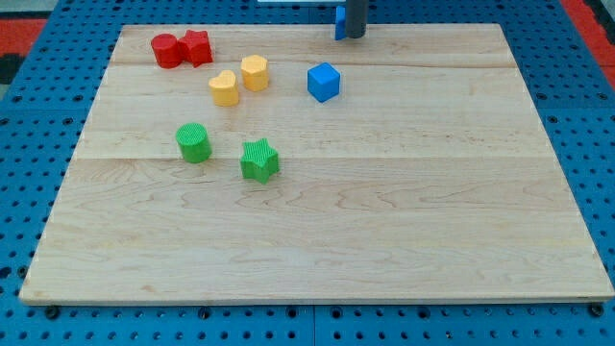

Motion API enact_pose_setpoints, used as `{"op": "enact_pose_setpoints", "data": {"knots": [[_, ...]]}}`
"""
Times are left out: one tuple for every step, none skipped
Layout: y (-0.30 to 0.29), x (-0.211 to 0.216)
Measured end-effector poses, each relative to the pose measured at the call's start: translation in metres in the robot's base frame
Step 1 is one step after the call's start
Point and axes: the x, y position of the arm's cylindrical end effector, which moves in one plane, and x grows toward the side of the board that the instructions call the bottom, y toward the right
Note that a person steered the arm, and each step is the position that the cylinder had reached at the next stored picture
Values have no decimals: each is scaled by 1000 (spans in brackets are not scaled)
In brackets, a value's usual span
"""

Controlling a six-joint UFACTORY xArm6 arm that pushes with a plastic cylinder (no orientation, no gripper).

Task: Push green star a bit up

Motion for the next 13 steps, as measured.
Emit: {"op": "enact_pose_setpoints", "data": {"knots": [[9, -6], [30, -9], [59, -9], [39, 26], [-20, 79], [-4, 91], [-1, 103], [-4, 140], [9, 160], [61, 170], [80, 235], [45, 282], [-2, 307]]}}
